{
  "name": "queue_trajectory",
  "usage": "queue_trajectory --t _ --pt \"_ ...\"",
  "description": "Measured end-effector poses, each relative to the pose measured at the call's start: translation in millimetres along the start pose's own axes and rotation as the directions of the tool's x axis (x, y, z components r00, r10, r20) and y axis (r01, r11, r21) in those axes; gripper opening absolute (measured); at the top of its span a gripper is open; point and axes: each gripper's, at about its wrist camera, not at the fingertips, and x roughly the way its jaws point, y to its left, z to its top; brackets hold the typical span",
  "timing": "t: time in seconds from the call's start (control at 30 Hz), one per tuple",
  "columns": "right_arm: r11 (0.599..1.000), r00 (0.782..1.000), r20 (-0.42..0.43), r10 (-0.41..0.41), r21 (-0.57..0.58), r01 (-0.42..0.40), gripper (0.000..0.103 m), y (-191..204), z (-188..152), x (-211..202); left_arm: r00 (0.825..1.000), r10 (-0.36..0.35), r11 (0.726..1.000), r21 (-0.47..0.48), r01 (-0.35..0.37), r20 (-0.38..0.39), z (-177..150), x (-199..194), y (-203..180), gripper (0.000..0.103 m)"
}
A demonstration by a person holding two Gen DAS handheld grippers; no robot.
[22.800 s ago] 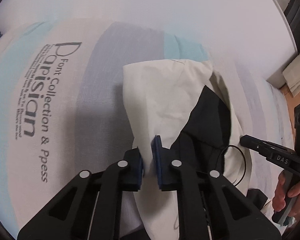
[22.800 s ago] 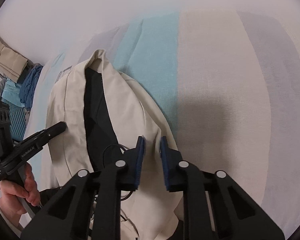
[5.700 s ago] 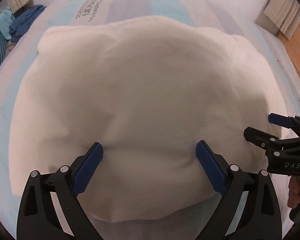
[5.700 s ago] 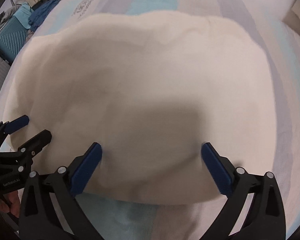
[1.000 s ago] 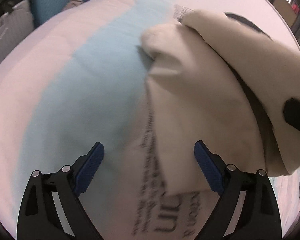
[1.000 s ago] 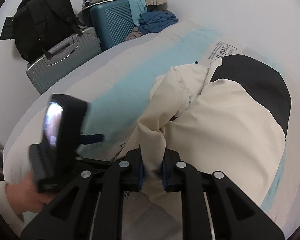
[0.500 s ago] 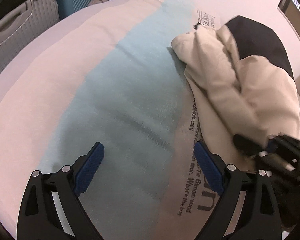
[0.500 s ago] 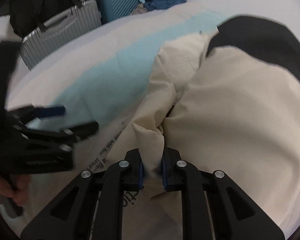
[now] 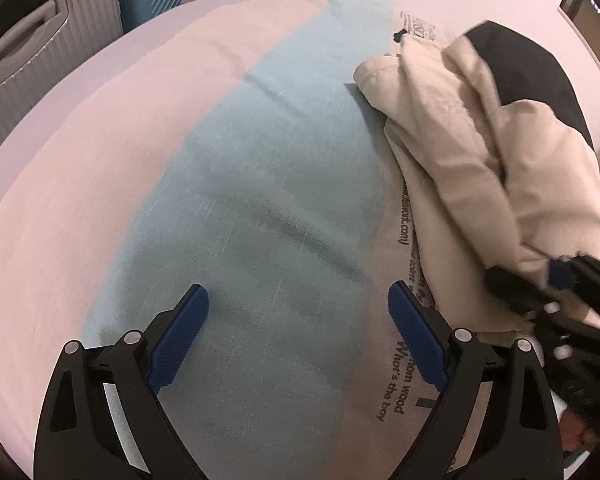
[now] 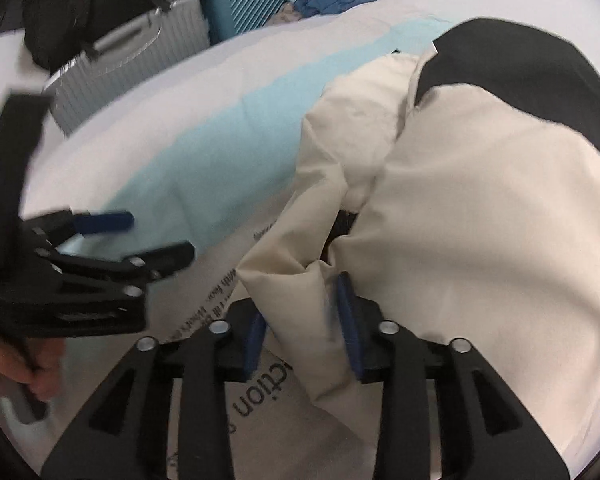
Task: Fold large clothes
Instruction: 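Lift the cream jacket bundle with the right tool while the left tool approaches it, then grasp the bundle with the left tool beside the right tool, lifting it together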
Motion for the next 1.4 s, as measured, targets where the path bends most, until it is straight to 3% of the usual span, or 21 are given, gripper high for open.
queue_trajectory --t 0.13,0.2,0.23,0.6,0.8,0.87,1.03,1.13,1.27,1.4 --pt "0.999 1.000 0.010 0.016 0.040 -0.017 0.044 -8.0 6.9 -19.8 1.000 -0.012 1.000 -0.021 0.012 -0.006 0.7 -2.3 -1.7 0.089" --pt "0.999 0.999 0.026 0.025 0.047 -0.026 0.060 -10.6 7.4 -28.5 1.000 -0.021 1.000 -0.022 0.021 -0.006 2.7 -4.8 -4.1 0.089" --pt "0.998 0.998 0.035 0.043 0.054 -0.045 0.062 -13.3 6.8 -32.7 1.000 -0.023 1.000 -0.017 0.023 -0.003 5.3 -4.8 -3.6 0.089" --pt "0.963 0.992 0.048 0.117 0.239 -0.125 0.069 -48.4 -6.7 -58.1 1.000 -0.019 1.000 0.012 0.019 -0.012 18.8 -2.9 -11.9 0.090" --pt "0.961 0.991 0.077 0.106 0.247 -0.122 0.070 -55.7 -9.0 -91.9 0.999 -0.043 0.998 0.047 0.044 -0.023 21.9 -4.6 -24.6 0.090" --pt "0.963 0.992 0.085 0.093 0.247 -0.112 0.074 -65.1 -9.6 -103.5 0.996 -0.082 0.995 0.046 0.083 -0.034 27.5 -5.7 -27.8 0.090" --pt "0.971 0.996 0.094 0.005 0.238 -0.027 0.078 -107.0 -7.6 -125.6 0.967 -0.241 0.970 0.017 0.243 -0.082 62.6 5.2 -28.3 0.091" --pt "0.971 0.996 0.071 -0.045 0.239 0.027 0.078 -136.5 -8.9 -124.9 0.938 -0.319 0.947 0.002 0.322 -0.132 84.8 20.1 -30.3 0.093" --pt "0.953 0.999 0.034 0.006 0.304 -0.015 0.080 -178.1 -12.8 -108.3 0.893 -0.398 0.913 0.007 0.409 -0.209 103.7 39.4 -44.6 0.096" --pt "0.900 0.993 0.007 0.119 0.422 -0.111 0.080 -217.1 -21.1 -86.8 0.860 -0.438 0.894 -0.023 0.448 -0.262 121.2 62.2 -51.7 0.096"
